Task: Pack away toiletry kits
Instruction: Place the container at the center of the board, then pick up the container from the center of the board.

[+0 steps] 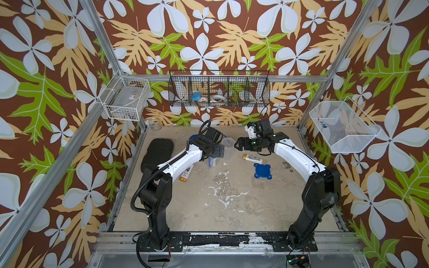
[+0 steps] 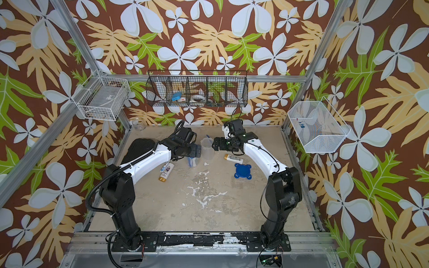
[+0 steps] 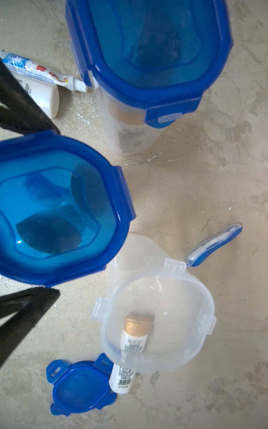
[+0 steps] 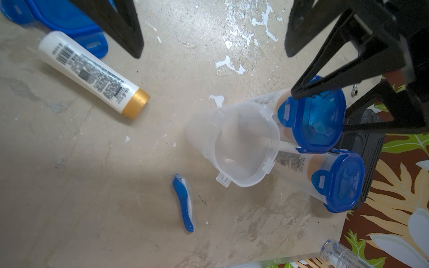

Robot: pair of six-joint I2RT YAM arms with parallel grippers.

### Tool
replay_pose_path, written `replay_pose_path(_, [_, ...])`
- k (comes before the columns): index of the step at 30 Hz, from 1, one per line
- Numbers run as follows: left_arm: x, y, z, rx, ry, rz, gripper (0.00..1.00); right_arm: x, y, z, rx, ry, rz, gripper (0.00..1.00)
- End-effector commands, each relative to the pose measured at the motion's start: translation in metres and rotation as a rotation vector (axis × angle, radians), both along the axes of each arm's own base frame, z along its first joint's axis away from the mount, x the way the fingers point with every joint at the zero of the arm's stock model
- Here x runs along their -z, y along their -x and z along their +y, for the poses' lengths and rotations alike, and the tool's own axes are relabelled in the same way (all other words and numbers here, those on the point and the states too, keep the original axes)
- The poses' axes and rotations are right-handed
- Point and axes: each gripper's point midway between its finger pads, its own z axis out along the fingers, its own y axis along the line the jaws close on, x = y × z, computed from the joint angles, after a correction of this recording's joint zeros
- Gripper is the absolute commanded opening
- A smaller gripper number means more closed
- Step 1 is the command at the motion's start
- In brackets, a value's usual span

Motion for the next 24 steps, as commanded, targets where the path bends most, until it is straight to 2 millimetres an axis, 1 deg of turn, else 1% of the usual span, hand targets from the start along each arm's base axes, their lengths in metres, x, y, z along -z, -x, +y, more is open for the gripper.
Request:
replay_pose_path(1, [-0.007, 0.004, 0.004, 0.001, -0.001, -0.007, 1.0, 0.0, -0.018, 0.008, 0.011, -0.026, -0.018, 0.95])
replay_pose_path(7, [-0.023, 0.016, 0.015, -0.008, -0.002, -0.034, 1.0, 0.019, -0.05, 0.019, 0.023, -0.009, 0.0, 0.93])
replay_pose_path(10, [-0.034, 0.025, 0.021, -0.013, 0.005, -0.053, 1.0, 0.029, -0.062, 0.025, 0.015, 0.018, 0.006, 0.91])
replay_pose_path(13, [-0.041, 0.033, 0.03, -0.021, 0.002, -0.066, 1.0, 0.044, -0.069, 0.034, -0.008, 0.058, 0.029, 0.89])
replay_pose_path(15, [-0.048, 0.038, 0.034, -0.029, 0.005, -0.076, 1.0, 0.051, -0.072, 0.036, -0.014, 0.085, 0.033, 0.83])
replay_pose_path(18, [-0.07, 0.045, 0.037, -0.034, 0.048, -0.121, 1.0, 0.059, -0.075, 0.037, -0.02, 0.129, 0.029, 0.71])
replay_pose_path(20, [-0.084, 0.049, 0.038, -0.033, 0.081, -0.153, 1.0, 0.064, -0.076, 0.035, -0.026, 0.16, 0.035, 0.67])
replay_pose_path(22, [-0.093, 0.054, 0.039, -0.029, 0.106, -0.178, 1.0, 0.067, -0.076, 0.034, -0.036, 0.183, 0.038, 0.62])
replay_pose_path(24, [-0.099, 0.057, 0.041, -0.03, 0.122, -0.194, 1.0, 0.067, -0.075, 0.031, -0.036, 0.207, 0.033, 0.55])
